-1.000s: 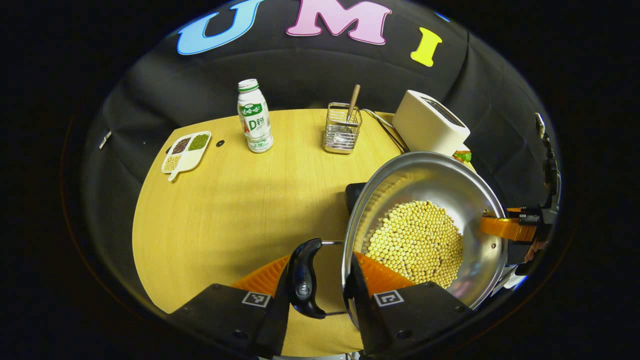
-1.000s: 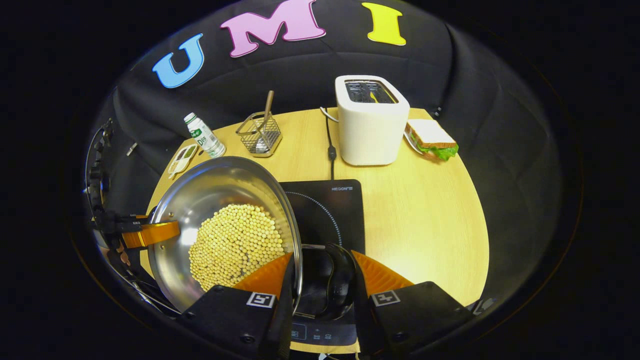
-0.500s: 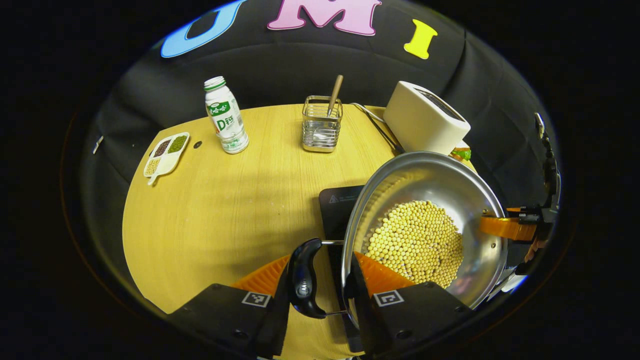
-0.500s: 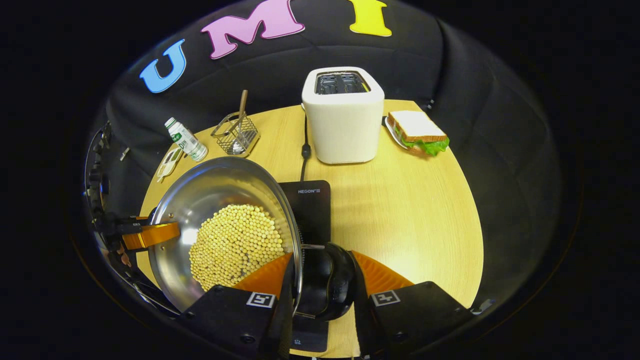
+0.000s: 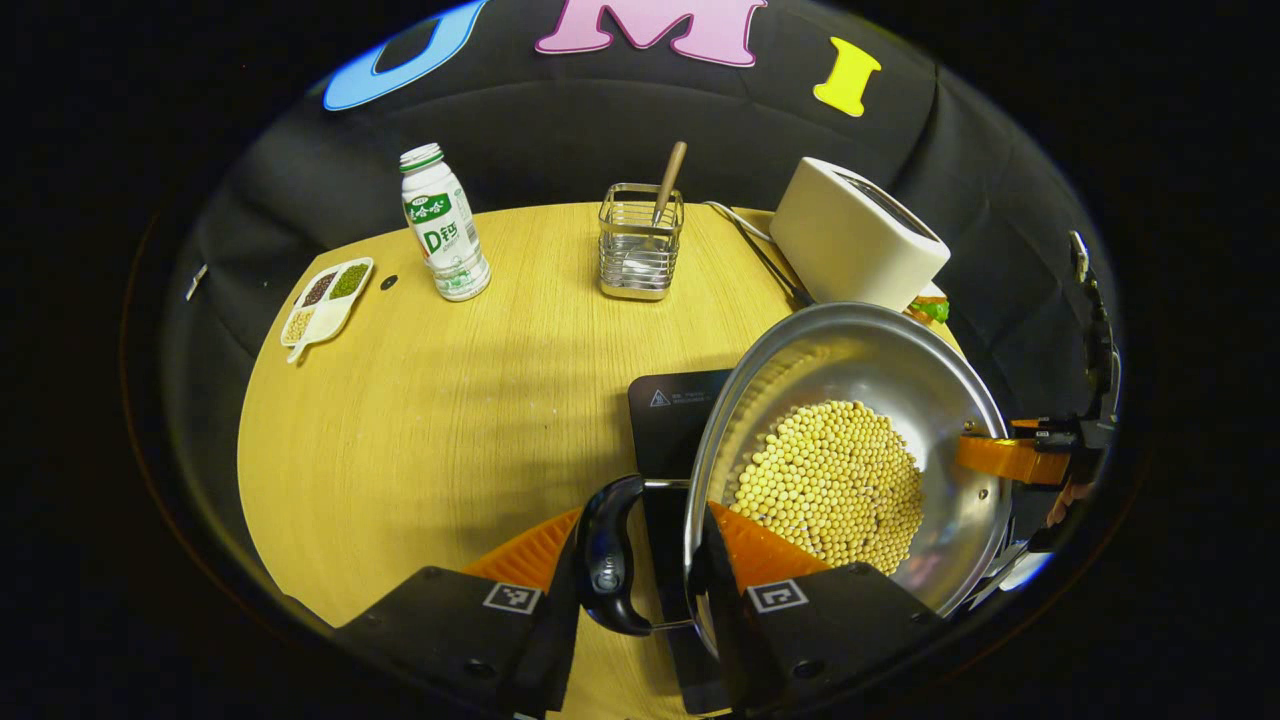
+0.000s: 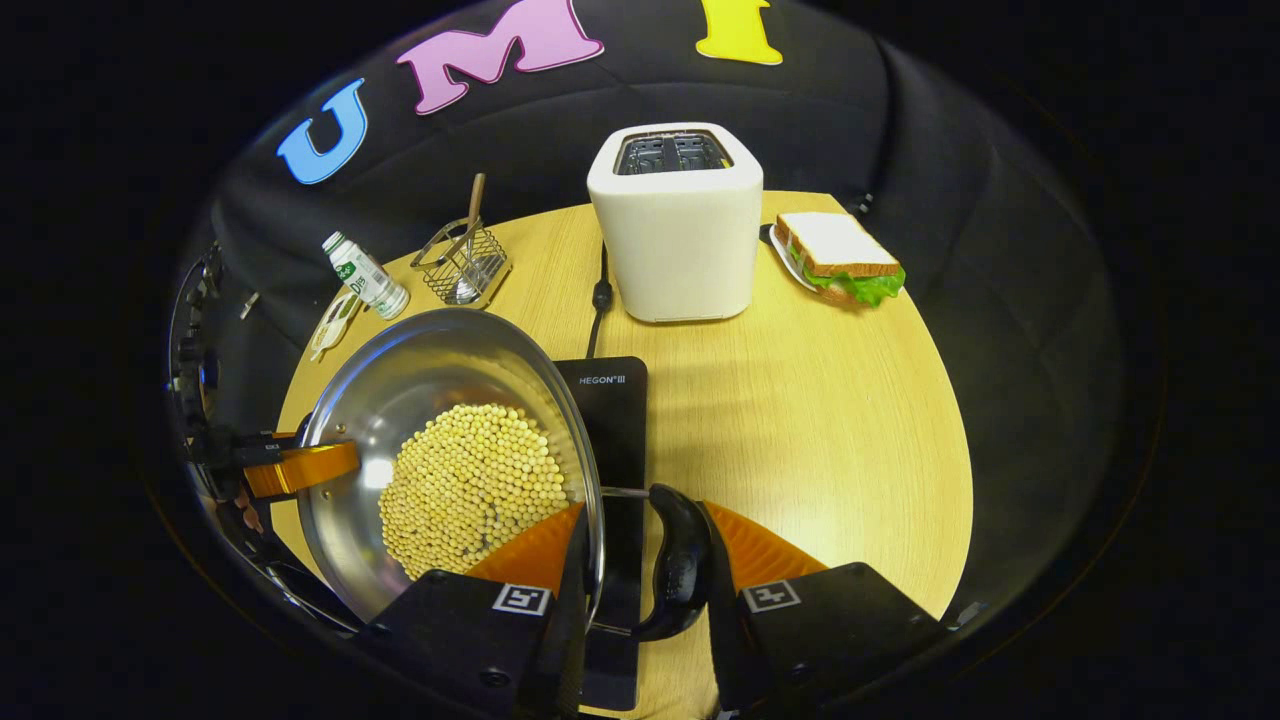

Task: First push the handle of the pot to place it horizontally, then grasp the pot with both hands and set it on the induction cooktop.

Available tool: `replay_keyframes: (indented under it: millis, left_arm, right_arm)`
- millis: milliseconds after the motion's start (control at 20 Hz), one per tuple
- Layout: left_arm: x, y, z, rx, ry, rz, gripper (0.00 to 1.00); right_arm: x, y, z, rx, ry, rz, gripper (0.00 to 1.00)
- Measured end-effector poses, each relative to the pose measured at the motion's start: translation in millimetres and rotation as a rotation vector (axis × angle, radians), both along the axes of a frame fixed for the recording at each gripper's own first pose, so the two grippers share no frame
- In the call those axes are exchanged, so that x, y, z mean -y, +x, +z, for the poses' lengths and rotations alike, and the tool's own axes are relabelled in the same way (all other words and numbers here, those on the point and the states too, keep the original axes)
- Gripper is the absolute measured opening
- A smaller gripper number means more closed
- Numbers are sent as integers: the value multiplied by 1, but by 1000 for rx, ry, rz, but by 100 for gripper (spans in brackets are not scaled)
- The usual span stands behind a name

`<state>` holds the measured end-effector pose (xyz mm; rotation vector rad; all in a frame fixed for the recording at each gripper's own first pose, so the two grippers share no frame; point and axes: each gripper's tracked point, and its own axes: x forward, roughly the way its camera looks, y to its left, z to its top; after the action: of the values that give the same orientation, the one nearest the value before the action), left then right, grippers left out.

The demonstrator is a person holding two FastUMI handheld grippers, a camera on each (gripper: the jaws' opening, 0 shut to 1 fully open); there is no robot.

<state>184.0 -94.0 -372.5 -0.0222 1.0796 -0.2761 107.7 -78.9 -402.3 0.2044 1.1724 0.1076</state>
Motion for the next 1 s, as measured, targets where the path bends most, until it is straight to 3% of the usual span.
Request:
replay_keyframes:
  millis: [250, 500, 550, 650, 800, 850, 900, 1000]
  left_arm:
    - [-2, -3, -1, -6, 4, 7, 58]
    - [-2, -3, -2, -8, 4, 9, 65]
    - [-2, -4, -3, -10, 1, 8, 61]
    - [-2, -5, -3, -19, 3, 3, 62]
    - [0, -4, -2, -9, 38, -20, 72]
    - [3, -7, -2, -6, 42, -37, 77]
    - [3, -7, 0, 3, 51, -47, 93]
    - [4, -4, 2, 17, 62, -50, 98]
  right_arm:
    - [0, 1, 0, 7, 4, 2, 55]
    - [0, 2, 1, 8, 7, -3, 55]
    - [0, 1, 1, 6, 8, -4, 52]
    - [0, 1, 0, 5, 6, -5, 58]
    - [1, 2, 2, 15, -8, -13, 61]
    - [-2, 1, 4, 19, -3, -18, 64]
    - [-4, 1, 5, 20, 3, -22, 75]
    - [-6, 3, 6, 31, -1, -25, 100]
